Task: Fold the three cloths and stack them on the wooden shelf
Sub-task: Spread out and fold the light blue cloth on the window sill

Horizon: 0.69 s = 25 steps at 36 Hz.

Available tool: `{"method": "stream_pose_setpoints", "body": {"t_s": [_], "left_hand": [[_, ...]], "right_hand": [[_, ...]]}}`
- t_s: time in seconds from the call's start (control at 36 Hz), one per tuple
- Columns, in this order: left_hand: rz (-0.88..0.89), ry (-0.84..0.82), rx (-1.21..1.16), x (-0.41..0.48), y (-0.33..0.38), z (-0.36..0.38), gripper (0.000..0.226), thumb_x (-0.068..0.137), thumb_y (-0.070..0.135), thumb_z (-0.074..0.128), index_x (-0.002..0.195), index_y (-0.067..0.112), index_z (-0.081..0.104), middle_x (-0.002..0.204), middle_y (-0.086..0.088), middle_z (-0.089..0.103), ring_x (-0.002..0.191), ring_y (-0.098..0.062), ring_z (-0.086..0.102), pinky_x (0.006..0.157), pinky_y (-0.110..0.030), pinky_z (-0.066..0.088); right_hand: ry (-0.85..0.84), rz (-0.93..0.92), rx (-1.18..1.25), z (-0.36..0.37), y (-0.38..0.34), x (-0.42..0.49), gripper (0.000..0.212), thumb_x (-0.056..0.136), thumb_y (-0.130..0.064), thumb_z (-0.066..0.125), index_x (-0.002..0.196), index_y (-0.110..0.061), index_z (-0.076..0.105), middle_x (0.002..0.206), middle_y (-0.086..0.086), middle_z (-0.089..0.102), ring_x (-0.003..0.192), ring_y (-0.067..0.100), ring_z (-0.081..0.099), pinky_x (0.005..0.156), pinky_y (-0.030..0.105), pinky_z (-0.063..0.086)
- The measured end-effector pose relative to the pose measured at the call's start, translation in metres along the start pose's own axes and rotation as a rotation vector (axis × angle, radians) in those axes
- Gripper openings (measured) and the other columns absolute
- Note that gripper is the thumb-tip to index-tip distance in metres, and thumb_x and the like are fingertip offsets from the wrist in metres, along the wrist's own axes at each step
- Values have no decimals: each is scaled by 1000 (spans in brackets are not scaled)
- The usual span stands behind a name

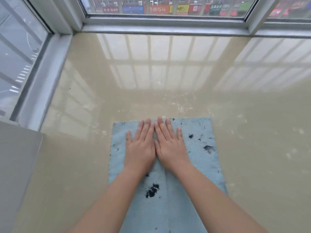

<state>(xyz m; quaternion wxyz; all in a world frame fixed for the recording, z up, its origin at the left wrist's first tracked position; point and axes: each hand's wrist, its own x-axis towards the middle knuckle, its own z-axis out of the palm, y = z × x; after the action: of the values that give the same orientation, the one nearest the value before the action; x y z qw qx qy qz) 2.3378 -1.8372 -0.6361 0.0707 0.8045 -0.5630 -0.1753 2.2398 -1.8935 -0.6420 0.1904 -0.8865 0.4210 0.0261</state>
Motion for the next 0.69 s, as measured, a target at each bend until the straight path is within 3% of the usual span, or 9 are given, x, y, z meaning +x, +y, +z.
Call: {"method": "stream_pose_setpoints", "body": {"t_s": [0.06, 0.11, 0.19, 0.28, 0.33, 0.47, 0.61, 0.69], "left_hand": [[-33, -27, 49, 2, -2, 0, 64, 77, 42, -15, 140, 30, -17, 145, 18, -26, 134, -1, -27, 113, -42, -11], [-52, -54, 69, 3, -2, -5, 64, 74, 43, -19, 136, 32, -23, 142, 18, -33, 132, 0, -30, 112, -44, -13], [-67, -42, 46, 5, -7, -5, 63, 76, 50, -14, 136, 36, -23, 143, 19, -33, 132, -1, -31, 112, -48, -11], [-68, -27, 51, 5, -14, -7, 65, 78, 57, -8, 138, 35, -22, 144, 19, -32, 134, -2, -30, 110, -44, -16], [-85, -18, 49, 4, -19, -9, 68, 78, 59, -8, 139, 34, -23, 145, 19, -32, 135, -2, -30, 110, -42, -18], [-150, -12, 63, 2, -36, -16, 69, 77, 59, -11, 138, 30, -25, 147, 14, -32, 134, -2, -30, 112, -40, -14], [-263, -21, 65, -2, -54, -27, 65, 97, 49, 14, 147, 21, -16, 149, 7, -29, 138, -6, -24, 114, -42, -10], [-299, -38, 88, -4, -57, -31, 64, 97, 45, 13, 147, 19, -17, 149, 5, -31, 140, -9, -24, 115, -43, -8]], "right_hand": [[118, -13, -21, 8, 5, 2, 56, 95, -37, 19, 147, -15, 19, 154, -1, 13, 144, 13, -11, 113, 42, 2], [134, -9, -28, 4, 4, 3, 55, 94, -36, 25, 144, -13, 26, 152, -2, 20, 144, 11, -5, 112, 41, 2], [73, 31, -32, -2, 6, 0, 60, 93, -43, 17, 146, -15, 13, 153, -5, 4, 143, 12, -2, 111, 39, -6], [13, 76, -21, -10, 15, -1, 67, 82, -53, -5, 142, -24, -15, 147, -13, -28, 138, 9, -23, 108, 34, -21], [-27, 120, -21, -15, 26, -3, 67, 77, -55, -13, 137, -28, -26, 142, -15, -37, 134, 7, -32, 107, 35, -23], [-38, 217, -51, -27, 57, -11, 70, 75, -55, -16, 138, -27, -27, 144, -12, -38, 132, 6, -34, 109, 36, -20], [-49, 326, -52, -40, 82, -23, 67, 82, -54, -6, 139, -25, -24, 145, -11, -35, 132, 5, -31, 112, 41, -13], [-74, 362, -73, -43, 85, -26, 63, 87, -51, -2, 139, -23, -26, 145, -8, -36, 135, 9, -30, 112, 44, -12]]}}
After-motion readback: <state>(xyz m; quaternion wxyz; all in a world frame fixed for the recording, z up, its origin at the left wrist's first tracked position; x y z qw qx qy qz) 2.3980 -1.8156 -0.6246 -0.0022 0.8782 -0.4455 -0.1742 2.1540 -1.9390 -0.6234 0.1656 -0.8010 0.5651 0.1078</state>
